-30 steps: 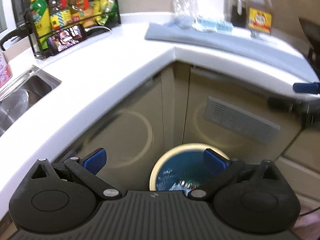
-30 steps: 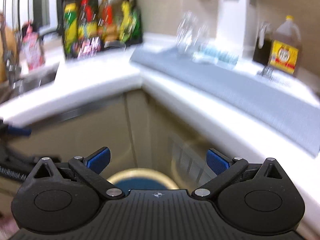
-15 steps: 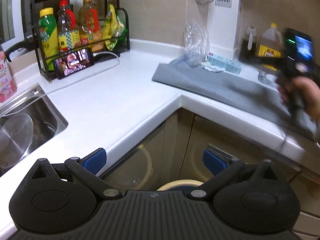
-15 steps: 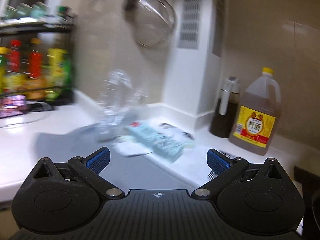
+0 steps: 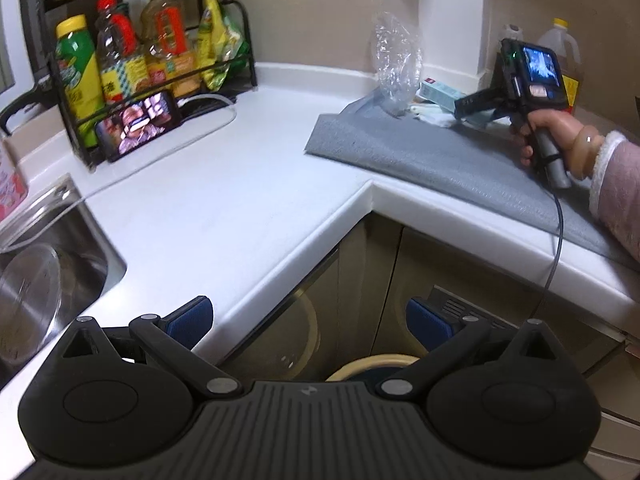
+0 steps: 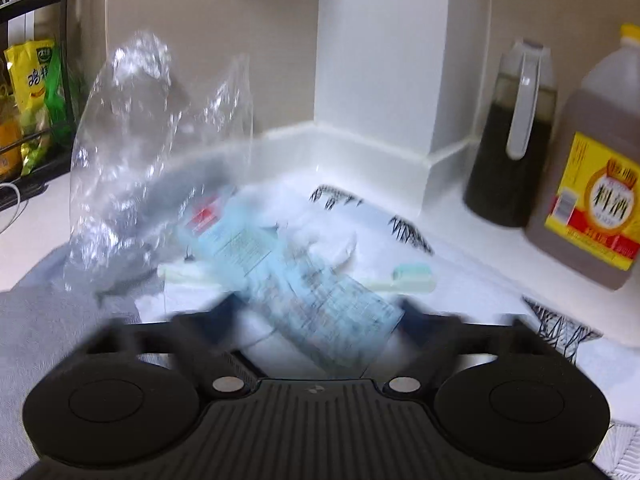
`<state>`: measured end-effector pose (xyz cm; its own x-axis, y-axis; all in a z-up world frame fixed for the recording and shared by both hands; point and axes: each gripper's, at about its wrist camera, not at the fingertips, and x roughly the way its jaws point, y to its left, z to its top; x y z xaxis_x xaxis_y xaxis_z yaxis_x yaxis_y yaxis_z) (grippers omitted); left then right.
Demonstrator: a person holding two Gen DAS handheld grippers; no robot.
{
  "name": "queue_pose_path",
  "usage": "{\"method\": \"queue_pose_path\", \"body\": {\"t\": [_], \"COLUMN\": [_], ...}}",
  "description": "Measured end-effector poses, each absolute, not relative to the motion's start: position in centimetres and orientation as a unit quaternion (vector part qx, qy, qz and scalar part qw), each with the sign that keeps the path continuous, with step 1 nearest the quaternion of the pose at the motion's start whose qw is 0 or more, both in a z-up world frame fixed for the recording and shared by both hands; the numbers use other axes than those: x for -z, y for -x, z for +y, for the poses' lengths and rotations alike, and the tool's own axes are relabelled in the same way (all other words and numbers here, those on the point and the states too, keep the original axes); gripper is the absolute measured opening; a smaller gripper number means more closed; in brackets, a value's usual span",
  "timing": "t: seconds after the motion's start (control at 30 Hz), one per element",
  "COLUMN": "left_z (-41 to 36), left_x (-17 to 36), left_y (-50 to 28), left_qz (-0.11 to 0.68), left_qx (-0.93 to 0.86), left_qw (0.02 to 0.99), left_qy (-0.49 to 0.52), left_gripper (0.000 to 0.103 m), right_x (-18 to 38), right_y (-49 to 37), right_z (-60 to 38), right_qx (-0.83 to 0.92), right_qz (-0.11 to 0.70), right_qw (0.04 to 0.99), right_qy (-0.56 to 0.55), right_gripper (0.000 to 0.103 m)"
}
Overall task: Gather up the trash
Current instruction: 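Grasp the light-blue carton with the right gripper, then grasp the pale-green toothbrush with the left gripper while the right holds the carton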
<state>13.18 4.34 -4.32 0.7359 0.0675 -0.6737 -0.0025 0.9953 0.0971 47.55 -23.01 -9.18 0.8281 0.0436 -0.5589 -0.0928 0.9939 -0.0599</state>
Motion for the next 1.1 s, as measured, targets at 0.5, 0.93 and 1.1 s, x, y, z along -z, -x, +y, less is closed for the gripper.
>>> {"method": "queue_pose_path", "body": {"t": [0.5,0.93,1.1], "left_z": [-5.0,-14.4,-16.2], "left_x": [-1.2,0.2,1.1], "left_y": [-23.0,-37.4,-40.0], "left_qz": [0.242,0.245,0.243], "left_qx": [0.124,0.236,0.252], "left_qw": [0.955,0.93,0.922], "left_qy": [-0.118,-0.139,-0.168], "left_gripper": [0.103,0.103,0.103], "right_x": [7.6,9.3,8.7], "right_y": [-34.6,-37.6,-35.9], "right_z": [-31.9,-34.3,-34.5], "right_qx": [0.099,0.094,0.145], "right_qz": [0.243,0.261,0.279], "right_qw": [0.964,0.957,0.948], "right_qy": [-0.049,-0.082,-0.048], "right_gripper": [0.054,0.045,0.033]}}
